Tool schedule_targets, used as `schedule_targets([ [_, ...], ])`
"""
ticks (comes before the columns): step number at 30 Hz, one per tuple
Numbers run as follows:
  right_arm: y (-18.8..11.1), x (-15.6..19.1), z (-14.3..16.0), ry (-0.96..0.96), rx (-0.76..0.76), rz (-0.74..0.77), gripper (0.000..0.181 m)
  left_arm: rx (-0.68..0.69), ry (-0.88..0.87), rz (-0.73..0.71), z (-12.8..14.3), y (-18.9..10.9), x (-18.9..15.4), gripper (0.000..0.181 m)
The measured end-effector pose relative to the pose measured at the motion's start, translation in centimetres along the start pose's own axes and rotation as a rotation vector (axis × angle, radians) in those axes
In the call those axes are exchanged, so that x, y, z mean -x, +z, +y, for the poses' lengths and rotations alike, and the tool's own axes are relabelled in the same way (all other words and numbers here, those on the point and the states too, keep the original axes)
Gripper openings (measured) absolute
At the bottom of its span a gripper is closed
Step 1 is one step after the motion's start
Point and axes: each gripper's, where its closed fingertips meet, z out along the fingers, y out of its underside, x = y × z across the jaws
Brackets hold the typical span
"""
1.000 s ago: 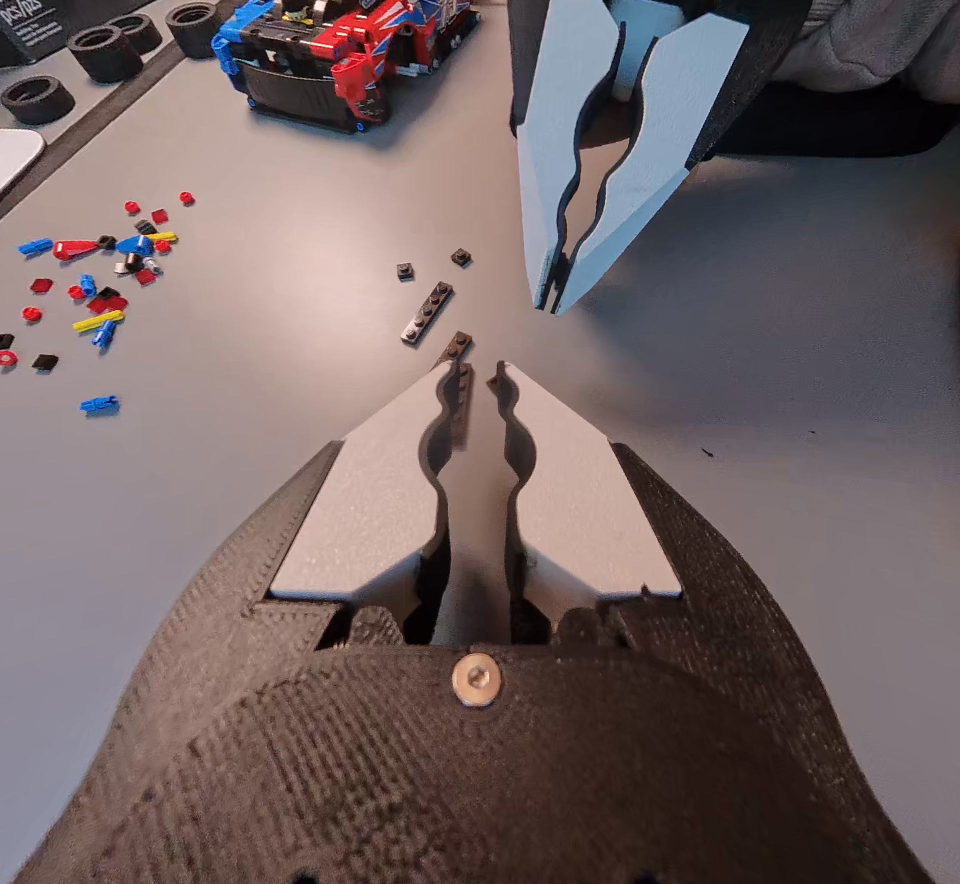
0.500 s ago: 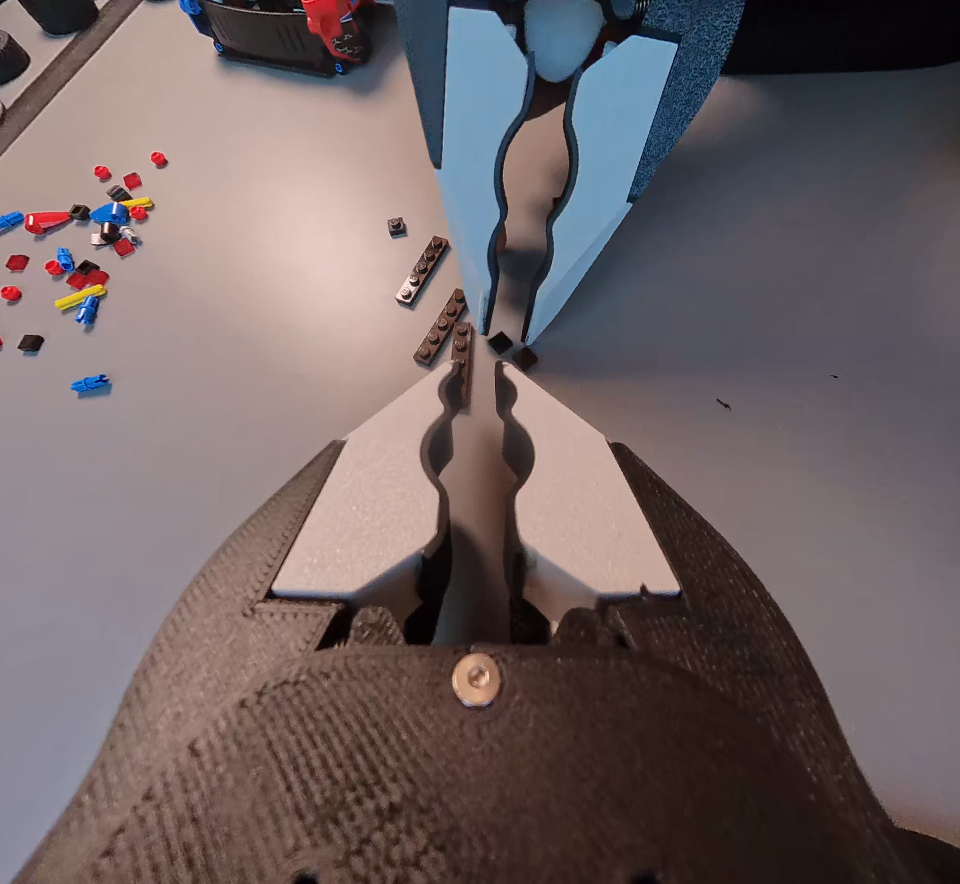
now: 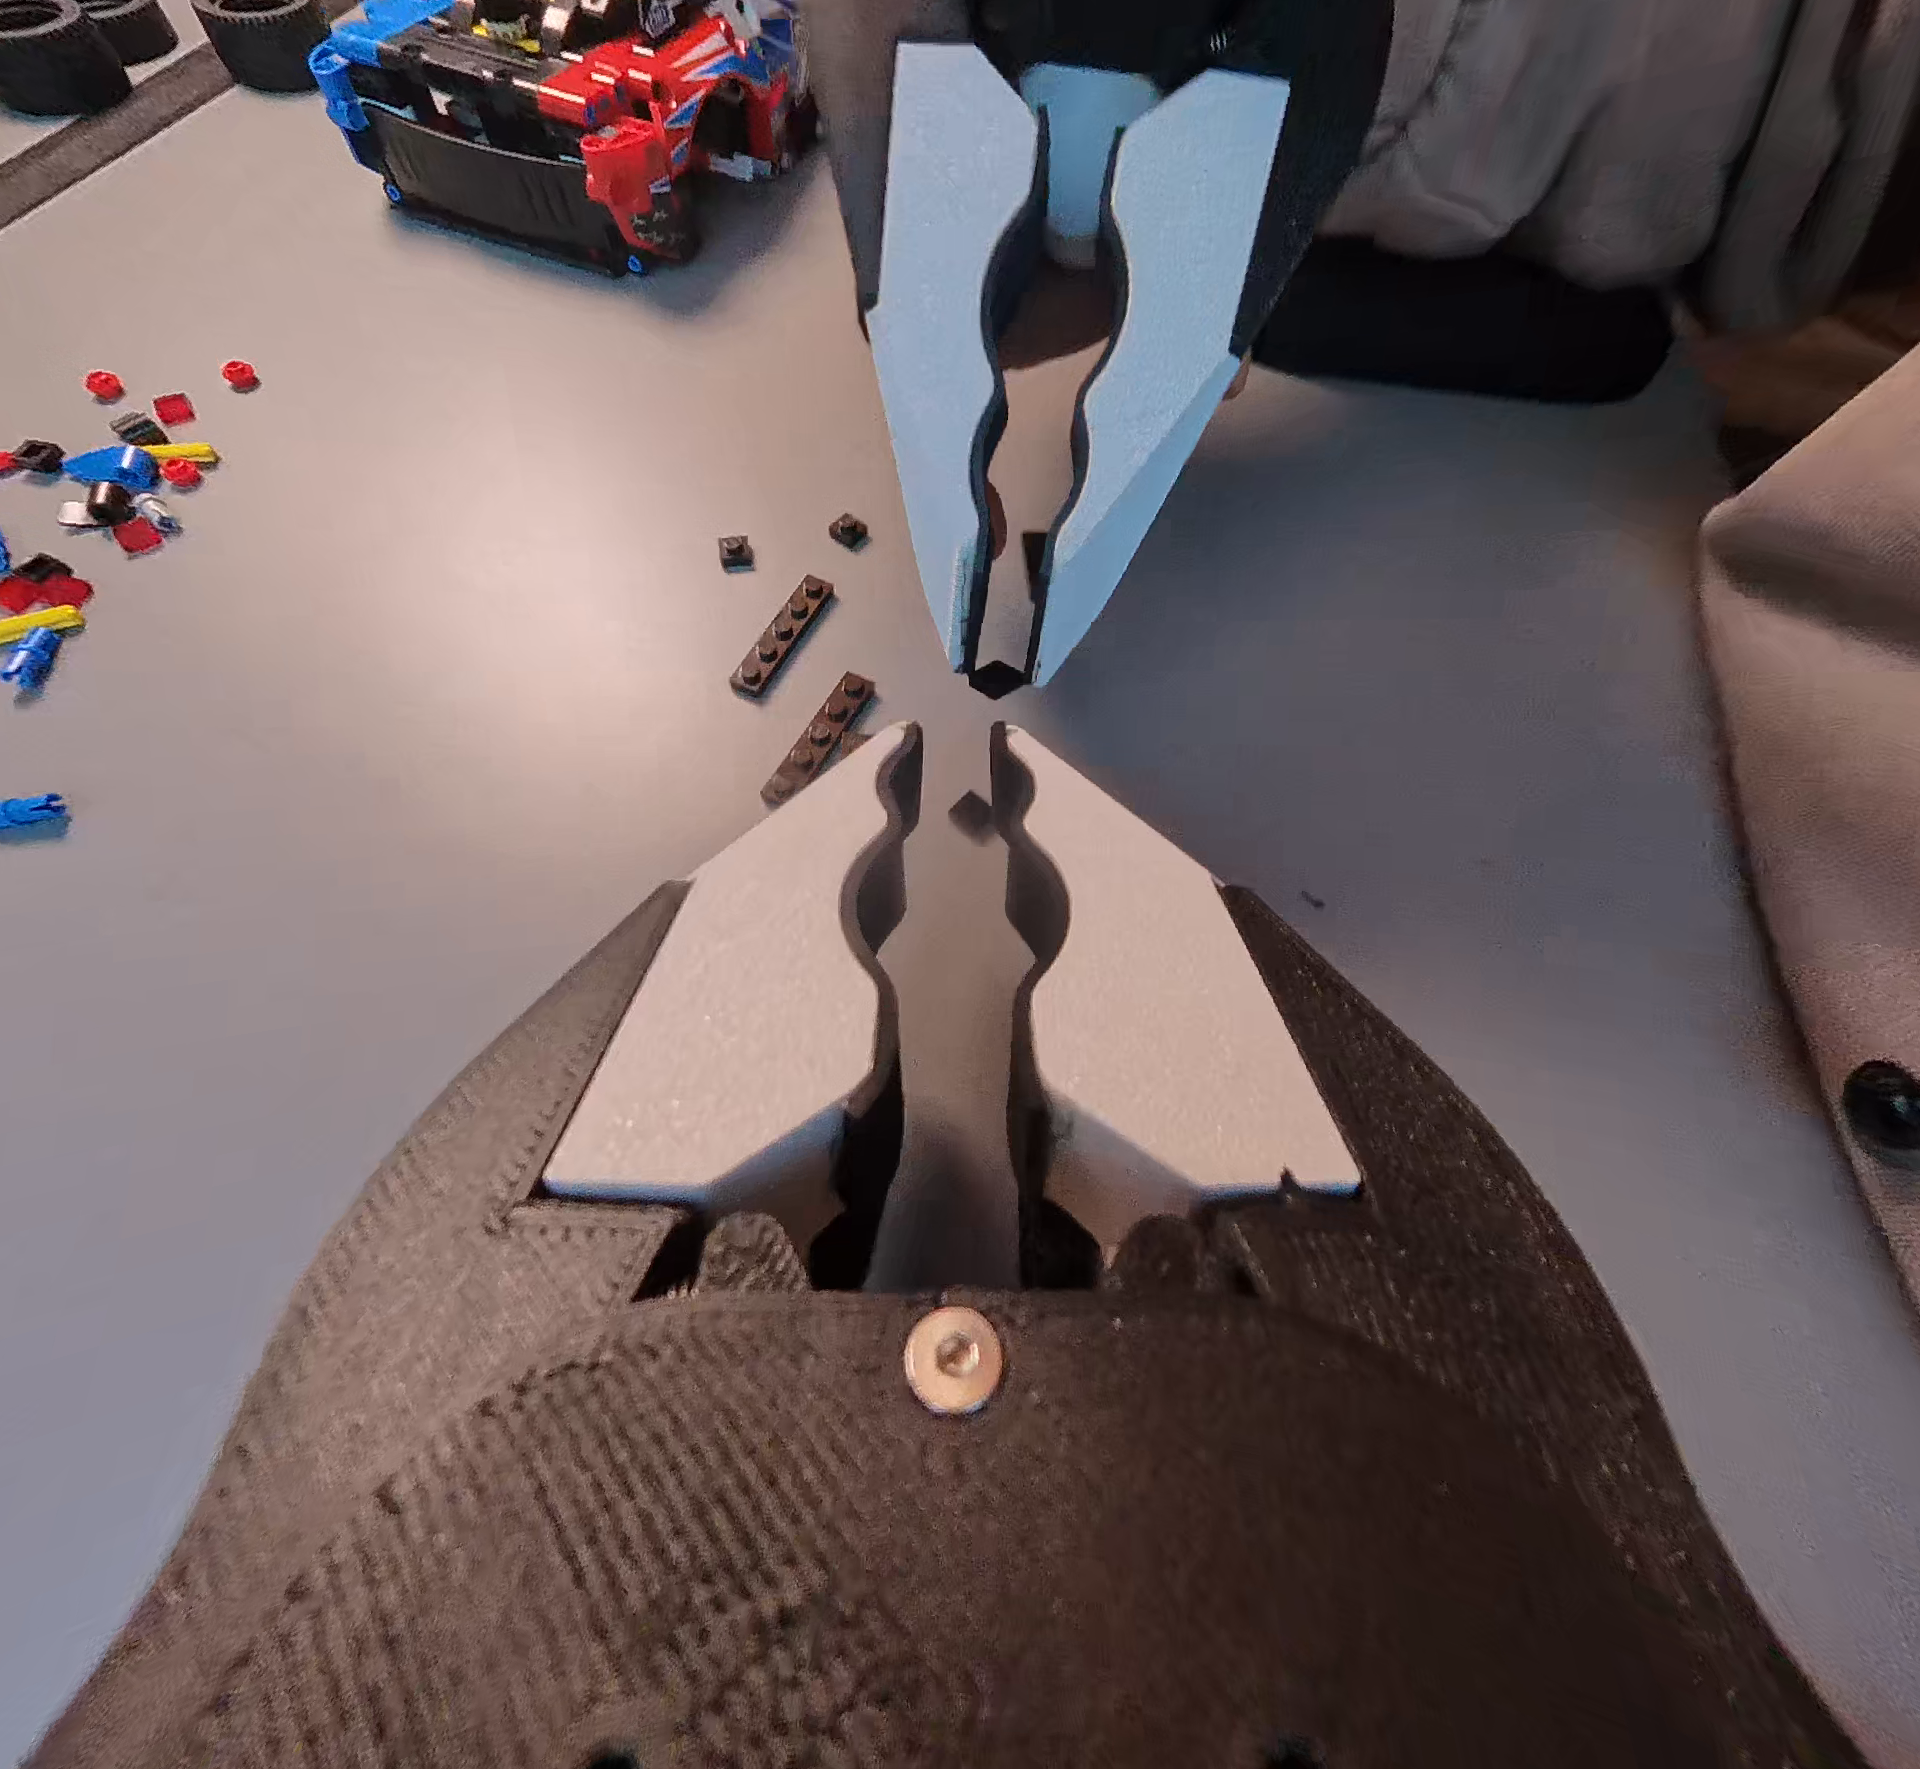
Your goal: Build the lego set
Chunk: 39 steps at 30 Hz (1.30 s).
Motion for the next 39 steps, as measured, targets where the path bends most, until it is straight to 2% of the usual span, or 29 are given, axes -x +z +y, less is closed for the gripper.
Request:
schedule_targets([
  [3, -0.2, 0.3, 0.1, -0.032, -0.007, 0.043, 0.007, -0.068, -0.105, 0.035, -1.1, -0.2, 0.0, 0.012],
  [6, -0.2, 0.7, 0.2, -0.041, -0.011, 0.058, 0.007, -0.081, -0.134, 0.044, -1.3, 0.0, -0.1, 0.014],
  [14, -0.5, 0.8, -0.4, -0.071, -0.048, 0.078, 0.000, 0.026, -0.031, -0.015, -0.1, 1.6, -0.4, 0.015],
  [22, -1.8, -0.5, 1.4, -0.051, 0.011, 0.121, 0.000, 0.054, -0.011, -0.066, 0.4, 1.5, 0.4, 0.015],
  [26, -1.8, -0.5, 3.3, -0.056, 0.094, 0.126, 0.003, 0.068, -0.003, -0.084, 0.7, 1.2, 0.8, 0.014],
  [33, -0.9, -0.5, 4.1, -0.068, 0.148, 0.135, 0.006, 0.134, 0.054, -0.090, 1.9, 0.7, 1.0, 0.014],
  [39, -3.5, -1.6, 5.2, -0.010, 0.147, 0.168, 0.019, 0.159, 0.073, -0.097, 2.5, 0.0, 1.6, 0.016],
])
